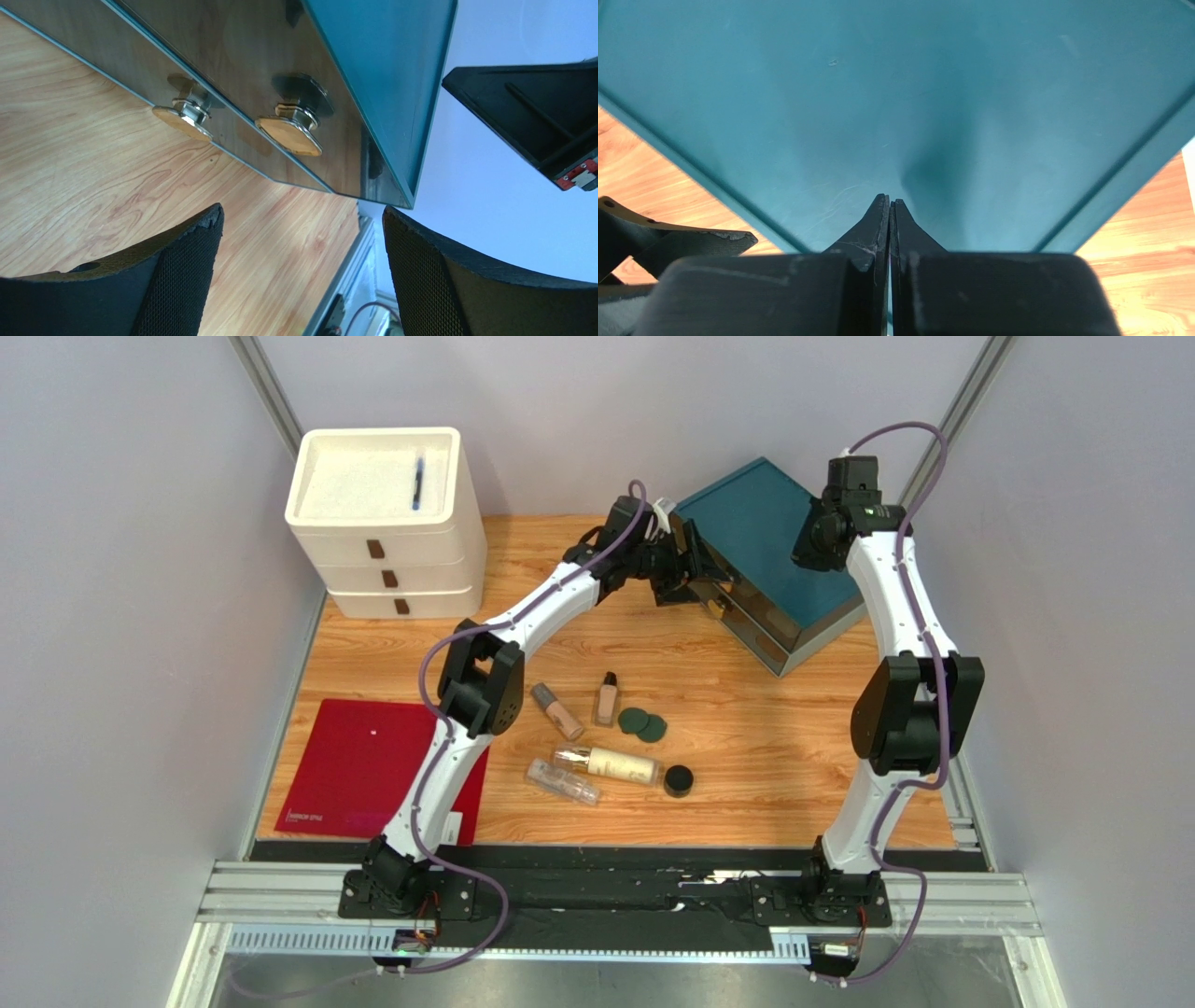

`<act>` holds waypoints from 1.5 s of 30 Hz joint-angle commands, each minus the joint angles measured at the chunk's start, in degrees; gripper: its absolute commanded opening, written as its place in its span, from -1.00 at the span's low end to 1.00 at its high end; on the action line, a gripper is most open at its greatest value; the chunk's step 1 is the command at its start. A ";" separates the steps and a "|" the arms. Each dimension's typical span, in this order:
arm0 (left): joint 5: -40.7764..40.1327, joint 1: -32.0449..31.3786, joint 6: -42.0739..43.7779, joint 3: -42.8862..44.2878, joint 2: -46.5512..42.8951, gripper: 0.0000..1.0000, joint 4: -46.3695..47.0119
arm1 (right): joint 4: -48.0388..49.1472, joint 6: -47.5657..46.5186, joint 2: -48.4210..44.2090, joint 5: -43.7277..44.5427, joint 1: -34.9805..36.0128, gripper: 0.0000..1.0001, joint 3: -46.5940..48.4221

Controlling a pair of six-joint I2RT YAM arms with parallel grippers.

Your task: Organize the makeup

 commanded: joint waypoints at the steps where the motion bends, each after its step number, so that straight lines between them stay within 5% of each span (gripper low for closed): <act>1: 0.98 -0.24 -7.38 1.25 0.97 0.74 7.21 | 1.21 -0.68 -2.13 -0.83 -1.02 -1.00 -1.17; 18: -2.36 -0.06 -11.60 4.06 4.84 0.22 8.71 | -0.02 -1.04 -1.00 -1.09 -1.90 -1.00 -3.99; 32: -5.79 -0.85 -13.98 7.22 7.30 0.26 9.24 | -1.43 -1.83 0.23 -2.15 -1.90 -1.00 -5.84; 45: -12.38 -3.14 -7.84 10.74 8.00 -0.42 2.21 | -1.60 -2.36 -0.03 -2.15 -1.90 -1.00 -8.21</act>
